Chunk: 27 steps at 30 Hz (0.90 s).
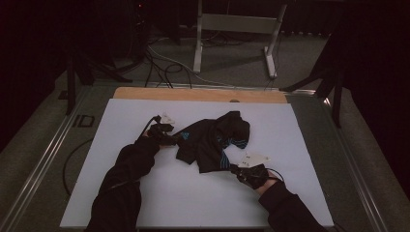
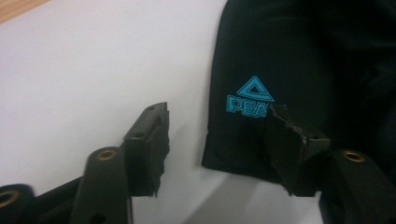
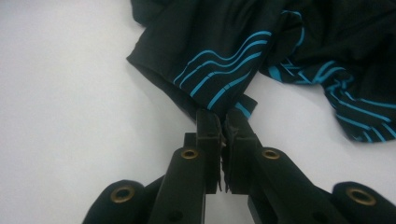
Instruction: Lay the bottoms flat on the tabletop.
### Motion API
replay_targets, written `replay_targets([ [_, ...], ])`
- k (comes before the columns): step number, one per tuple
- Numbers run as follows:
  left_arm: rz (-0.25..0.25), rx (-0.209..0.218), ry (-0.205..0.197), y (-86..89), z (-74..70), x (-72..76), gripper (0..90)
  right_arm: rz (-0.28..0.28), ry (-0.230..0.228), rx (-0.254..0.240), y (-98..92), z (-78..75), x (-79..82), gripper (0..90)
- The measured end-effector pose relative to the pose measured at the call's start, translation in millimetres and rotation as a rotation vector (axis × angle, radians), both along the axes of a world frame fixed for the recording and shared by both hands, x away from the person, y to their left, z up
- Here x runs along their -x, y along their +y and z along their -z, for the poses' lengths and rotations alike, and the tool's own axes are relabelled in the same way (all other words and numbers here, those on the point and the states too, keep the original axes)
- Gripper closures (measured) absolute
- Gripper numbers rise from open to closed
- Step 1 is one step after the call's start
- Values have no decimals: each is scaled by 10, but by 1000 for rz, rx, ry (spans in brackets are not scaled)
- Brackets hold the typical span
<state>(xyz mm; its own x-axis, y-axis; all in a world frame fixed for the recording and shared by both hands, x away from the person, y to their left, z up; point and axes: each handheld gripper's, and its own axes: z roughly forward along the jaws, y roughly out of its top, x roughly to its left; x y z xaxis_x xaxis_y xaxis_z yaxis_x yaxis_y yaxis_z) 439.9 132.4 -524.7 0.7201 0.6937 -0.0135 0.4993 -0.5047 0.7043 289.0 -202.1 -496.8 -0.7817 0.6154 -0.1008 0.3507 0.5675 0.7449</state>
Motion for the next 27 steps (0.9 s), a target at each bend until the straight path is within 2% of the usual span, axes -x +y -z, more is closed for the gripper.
replay_targets([
  [1,9,12,5,-5,8,1,497,5,0,-3,-19,3,0,865],
  [3,31,29,7,-6,17,6,626,14,7,2,-53,6,4,865],
  [5,43,39,27,-18,9,14,694,12,5,1,-75,13,10,865],
  [7,72,29,29,-52,1,35,831,11,4,2,-88,14,16,864],
  [11,77,8,42,-63,-37,63,862,10,0,8,-94,11,21,865],
  [13,87,-12,36,-50,-55,101,868,13,0,9,-94,0,29,864],
  [15,89,-8,29,-18,-81,149,869,10,-3,7,-104,-8,36,865],
  [23,99,-6,13,246,-253,394,873,10,-6,20,-184,-7,108,865],
  [27,111,-5,12,402,-335,598,873,20,-2,10,-248,-22,159,865],
])
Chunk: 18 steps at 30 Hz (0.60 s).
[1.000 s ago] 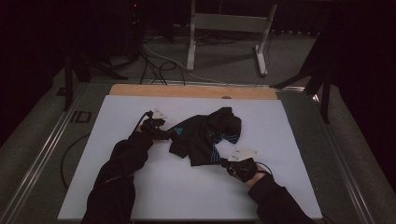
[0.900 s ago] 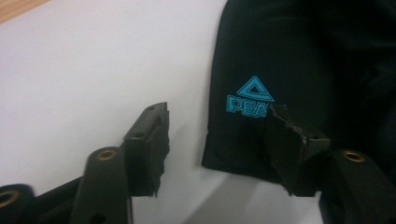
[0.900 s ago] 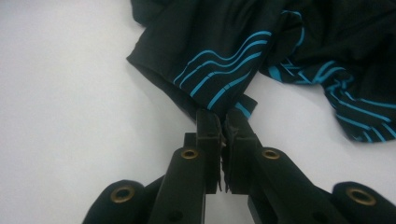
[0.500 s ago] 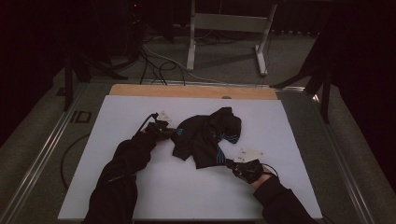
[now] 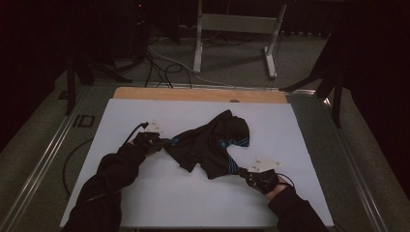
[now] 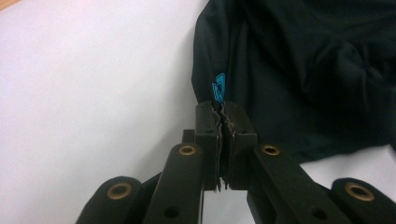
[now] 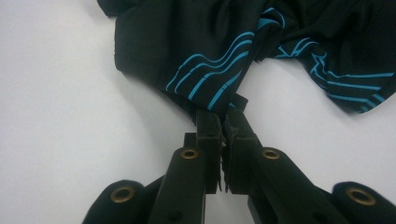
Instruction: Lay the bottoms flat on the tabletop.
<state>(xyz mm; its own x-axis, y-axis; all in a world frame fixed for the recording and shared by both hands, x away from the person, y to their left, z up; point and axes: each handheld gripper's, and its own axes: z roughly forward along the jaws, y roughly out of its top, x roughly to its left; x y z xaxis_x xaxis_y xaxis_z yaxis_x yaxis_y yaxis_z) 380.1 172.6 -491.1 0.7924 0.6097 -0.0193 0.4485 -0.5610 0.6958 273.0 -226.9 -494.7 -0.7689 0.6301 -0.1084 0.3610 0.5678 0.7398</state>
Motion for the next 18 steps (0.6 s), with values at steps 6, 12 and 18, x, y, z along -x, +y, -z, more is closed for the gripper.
replay_targets([
  [6,18,-4,4,155,-29,361,873,-5,5,14,-76,30,91,865],
  [12,18,23,21,311,-45,721,873,-2,18,-3,-150,41,144,865],
  [18,19,37,35,341,-18,1064,873,4,16,0,-188,26,167,865],
])
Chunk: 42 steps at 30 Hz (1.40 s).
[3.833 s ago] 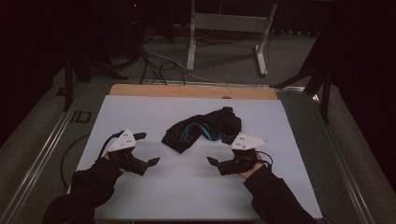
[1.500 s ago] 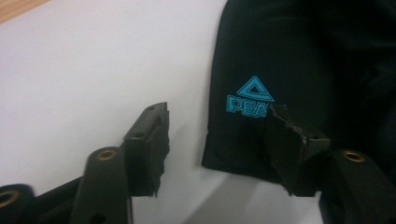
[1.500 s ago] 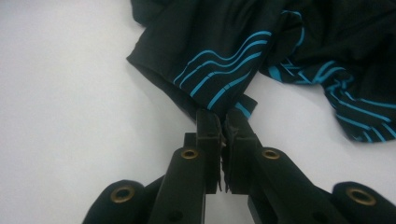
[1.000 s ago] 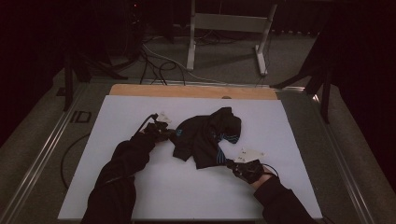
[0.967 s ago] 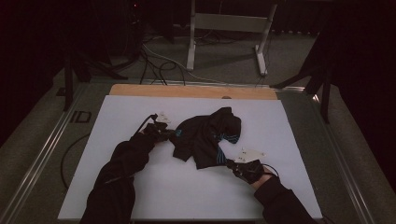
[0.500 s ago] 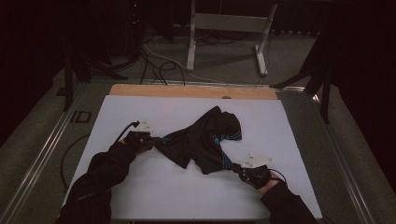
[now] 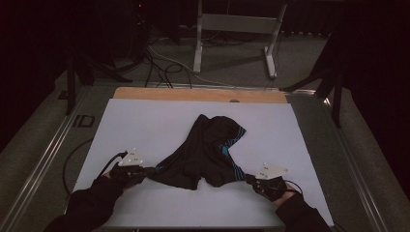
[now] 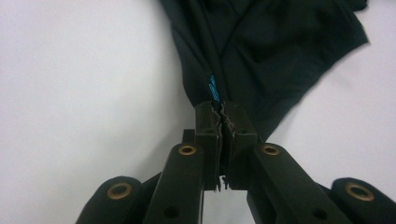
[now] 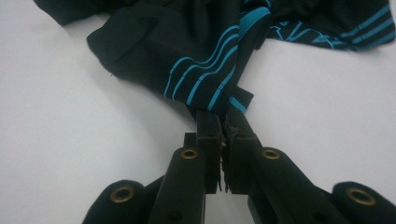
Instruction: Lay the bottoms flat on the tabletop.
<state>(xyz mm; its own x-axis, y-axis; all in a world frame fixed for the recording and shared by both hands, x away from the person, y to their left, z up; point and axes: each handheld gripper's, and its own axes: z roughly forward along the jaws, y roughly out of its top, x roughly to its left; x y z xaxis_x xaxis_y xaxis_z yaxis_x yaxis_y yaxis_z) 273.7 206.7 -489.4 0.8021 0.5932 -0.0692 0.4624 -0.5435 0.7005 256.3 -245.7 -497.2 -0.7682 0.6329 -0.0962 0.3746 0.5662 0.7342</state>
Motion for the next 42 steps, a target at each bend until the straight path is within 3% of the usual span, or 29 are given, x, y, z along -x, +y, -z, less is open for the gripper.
replay_targets([
  [9,-13,7,-2,7,-13,369,873,11,17,39,-188,15,91,864],
  [14,-38,15,12,45,5,474,872,42,22,39,-364,16,162,864],
  [18,-17,26,49,16,36,538,871,59,33,30,-469,32,217,864],
  [21,-3,30,53,-26,57,571,870,60,34,33,-507,63,247,864],
  [30,-4,55,65,-10,25,492,836,68,34,0,-495,47,265,837],
  [36,-26,94,36,-23,-95,407,534,77,19,-48,-483,-69,235,621],
  [42,-23,110,12,-161,-219,167,442,76,-13,-107,-353,-259,111,464],
])
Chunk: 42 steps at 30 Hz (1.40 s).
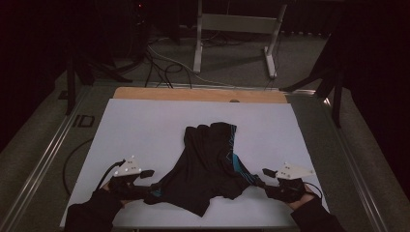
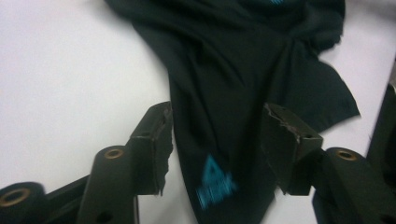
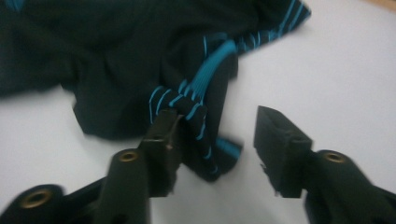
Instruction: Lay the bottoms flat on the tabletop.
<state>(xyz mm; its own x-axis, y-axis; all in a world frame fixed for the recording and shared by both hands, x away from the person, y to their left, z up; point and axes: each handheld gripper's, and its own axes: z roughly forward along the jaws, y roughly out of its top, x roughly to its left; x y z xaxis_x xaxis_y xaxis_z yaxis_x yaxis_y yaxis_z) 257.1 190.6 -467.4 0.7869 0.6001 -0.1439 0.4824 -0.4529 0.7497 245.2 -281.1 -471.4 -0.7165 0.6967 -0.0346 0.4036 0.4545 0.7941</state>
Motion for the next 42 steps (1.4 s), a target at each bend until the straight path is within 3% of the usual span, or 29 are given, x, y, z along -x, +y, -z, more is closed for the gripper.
replay_targets([
  [8,-4,-5,26,-258,60,-388,441,35,-42,-80,184,-187,-302,455],
  [13,-19,-50,53,-433,217,-613,444,39,4,-50,364,-46,-525,464],
  [17,-17,-90,86,-544,349,-743,469,28,38,8,471,106,-662,477],
  [20,-29,-86,109,-585,418,-826,510,34,67,26,510,200,-759,490],
  [22,-26,-84,119,-622,443,-858,523,41,89,34,536,251,-809,500],
  [24,-12,-105,121,-664,467,-882,591,43,105,48,555,304,-856,515],
  [27,-23,-95,135,-692,472,-922,692,44,132,67,585,376,-902,558],
  [30,-29,-94,154,-707,459,-944,830,22,154,98,618,419,-901,693],
  [33,-34,-116,124,-715,428,-924,857,7,130,118,637,407,-859,844],
  [37,-81,-108,99,-627,348,-888,861,4,80,128,619,346,-789,856],
  [42,-116,-76,88,-442,272,-828,861,20,53,115,502,272,-725,857],
])
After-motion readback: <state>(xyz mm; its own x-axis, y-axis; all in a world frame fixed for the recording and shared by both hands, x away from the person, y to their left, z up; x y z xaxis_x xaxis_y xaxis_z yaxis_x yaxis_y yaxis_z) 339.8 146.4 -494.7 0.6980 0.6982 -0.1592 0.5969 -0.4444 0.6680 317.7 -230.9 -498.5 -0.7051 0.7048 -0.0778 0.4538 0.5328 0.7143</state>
